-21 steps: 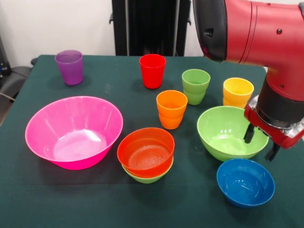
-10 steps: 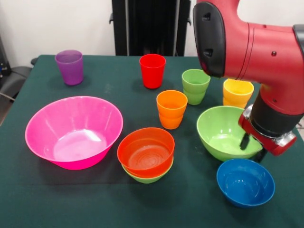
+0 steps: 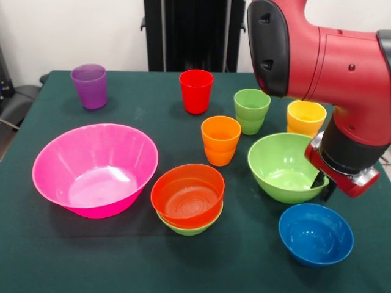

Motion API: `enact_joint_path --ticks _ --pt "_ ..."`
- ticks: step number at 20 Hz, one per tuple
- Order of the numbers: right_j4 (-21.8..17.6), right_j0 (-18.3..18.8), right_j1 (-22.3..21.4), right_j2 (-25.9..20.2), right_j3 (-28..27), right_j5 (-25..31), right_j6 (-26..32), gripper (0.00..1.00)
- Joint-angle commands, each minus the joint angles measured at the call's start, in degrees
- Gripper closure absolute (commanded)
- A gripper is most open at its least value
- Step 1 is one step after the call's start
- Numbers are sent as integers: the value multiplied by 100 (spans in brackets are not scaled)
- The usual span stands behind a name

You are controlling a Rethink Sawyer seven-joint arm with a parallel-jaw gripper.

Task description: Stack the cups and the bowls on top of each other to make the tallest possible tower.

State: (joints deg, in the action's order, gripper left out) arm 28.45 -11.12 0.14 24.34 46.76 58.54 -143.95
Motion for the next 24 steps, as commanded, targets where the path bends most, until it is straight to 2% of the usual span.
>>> enact_joint_path --ticks 1,4,8,15,19,21,24 --pt "-165 75 106 -454 -117 464 -548 100" --pt "-192 68 88 -486 -113 595 -449 100" --pt "-313 48 42 -427 -209 1095 -275 100" --pt "-488 175 335 -217 -1094 2217 -84 100" --pt "-565 232 201 -233 -1012 2345 26 100" --pt "-666 279 232 -161 -1201 2606 136 100" --pt "-552 358 224 -173 -1404 2900 -103 100"
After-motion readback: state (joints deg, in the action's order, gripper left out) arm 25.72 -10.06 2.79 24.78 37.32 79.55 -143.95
